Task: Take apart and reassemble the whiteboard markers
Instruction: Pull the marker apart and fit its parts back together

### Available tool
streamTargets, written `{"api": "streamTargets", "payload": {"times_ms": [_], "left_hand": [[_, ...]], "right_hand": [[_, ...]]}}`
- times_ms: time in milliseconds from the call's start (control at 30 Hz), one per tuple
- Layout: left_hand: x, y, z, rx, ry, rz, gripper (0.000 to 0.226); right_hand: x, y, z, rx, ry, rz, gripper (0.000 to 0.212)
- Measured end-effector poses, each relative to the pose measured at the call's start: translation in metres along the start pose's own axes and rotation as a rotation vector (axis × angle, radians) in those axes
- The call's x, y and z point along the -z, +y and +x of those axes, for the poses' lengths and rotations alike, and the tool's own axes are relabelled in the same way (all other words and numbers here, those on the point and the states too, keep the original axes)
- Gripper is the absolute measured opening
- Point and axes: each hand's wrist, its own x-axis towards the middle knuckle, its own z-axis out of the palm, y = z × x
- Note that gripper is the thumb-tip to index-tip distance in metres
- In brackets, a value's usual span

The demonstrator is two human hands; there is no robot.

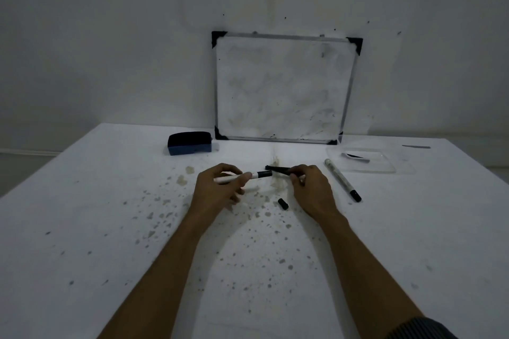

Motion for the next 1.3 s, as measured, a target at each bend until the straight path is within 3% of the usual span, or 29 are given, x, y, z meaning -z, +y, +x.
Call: {"api": "streamTargets", "payload": {"times_ms": [133,267,367,600,800,967,1033,1100,1200,1300], "left_hand": [[0.009,0.004,0.002,0.011,-0.094,-0.234,0.034],[0.005,0.007,0.009,0.047,-0.118,-0.549,0.020],[0.002,0.006,0.010,0.134,-0.121,-0.689,0.026],[-0.010,0.000,0.015,0.096,-0.140,-0.548,0.030],[-0.016,0.002,0.013,0.196,-0.269,-0.577,0.041],[-0.020,0.006,0.003,0.085,-0.271,-0.198,0.040],[-0.023,0.007,0.000,0.062,-0.226,-0.078,0.049],[-0.026,0.005,-0.001,-0.005,-0.174,-0.008,0.049],[-0.025,0.002,-0.002,-0.197,-0.140,0.047,0.027],[-0.023,-0.001,-0.003,-0.225,-0.135,0.038,0.029]], "right_hand": [[0.014,-0.005,-0.008,-0.029,-0.072,0.409,0.020],[0.018,-0.023,-0.010,-0.267,-0.224,1.137,0.019],[0.013,-0.032,-0.012,-0.374,-0.324,1.405,0.027],[0.012,-0.036,-0.012,-0.360,-0.273,1.378,0.040],[0.012,-0.036,-0.008,-0.317,-0.187,1.288,0.026],[0.010,-0.038,-0.009,-0.334,-0.037,1.254,0.025],[0.011,-0.037,-0.009,-0.341,0.008,1.252,0.025],[0.014,-0.036,-0.009,-0.356,0.033,1.271,0.027],[0.016,-0.037,-0.009,-0.372,0.041,1.276,0.029],[0.015,-0.038,-0.010,-0.384,0.044,1.246,0.028]]}}
